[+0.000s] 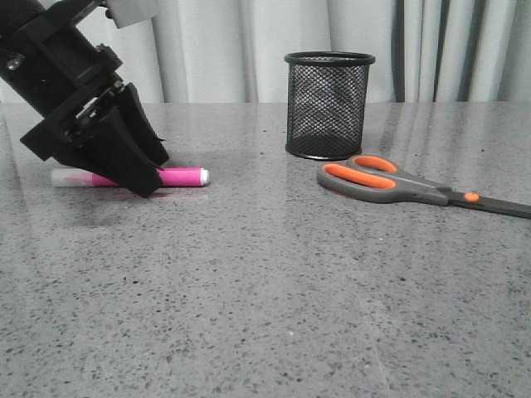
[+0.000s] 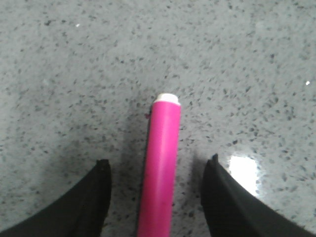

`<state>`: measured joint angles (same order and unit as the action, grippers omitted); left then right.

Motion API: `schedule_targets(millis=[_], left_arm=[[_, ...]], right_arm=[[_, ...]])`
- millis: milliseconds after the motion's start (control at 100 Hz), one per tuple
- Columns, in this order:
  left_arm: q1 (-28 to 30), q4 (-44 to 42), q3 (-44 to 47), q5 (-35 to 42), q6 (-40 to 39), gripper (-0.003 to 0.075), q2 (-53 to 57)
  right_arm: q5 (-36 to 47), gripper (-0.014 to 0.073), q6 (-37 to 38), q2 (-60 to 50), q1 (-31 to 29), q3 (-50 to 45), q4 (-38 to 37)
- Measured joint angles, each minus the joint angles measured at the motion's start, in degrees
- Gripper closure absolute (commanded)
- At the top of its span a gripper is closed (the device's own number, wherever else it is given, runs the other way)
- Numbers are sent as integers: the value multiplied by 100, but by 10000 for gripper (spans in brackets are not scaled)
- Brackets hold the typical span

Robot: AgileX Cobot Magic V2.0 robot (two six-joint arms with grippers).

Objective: Put pen and scissors into bin
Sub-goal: 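Lower the left gripper over the pink marker and close on it, then lift the pink marker with the left gripper and drop it into the mesh cup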

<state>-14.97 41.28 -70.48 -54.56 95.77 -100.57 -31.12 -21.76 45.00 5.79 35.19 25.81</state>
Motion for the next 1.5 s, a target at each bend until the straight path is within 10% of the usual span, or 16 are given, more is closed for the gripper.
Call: schedule_targets(millis=[200,420,720,920,1290,1500], left_arm=[[0,-47,-12,54,0,412,-13],[0,-131,-12,-146,-22,739,-13],[0,-233,-683,-738,-662,739,-112],[-66,1529,-1662,-1151,-734,740,-112],[-1312,5531,-1966,1496,657,739,-392],[-1711,5978,-2140,1944,1151,739,-1122]], right_arm=[[-27,130,0,0,0,0,0],[-27,130,0,0,0,0,0],[-33,130,0,0,0,0,0],[-41,130,0,0,0,0,0],[-41,130,0,0,0,0,0],[-41,130,0,0,0,0,0]])
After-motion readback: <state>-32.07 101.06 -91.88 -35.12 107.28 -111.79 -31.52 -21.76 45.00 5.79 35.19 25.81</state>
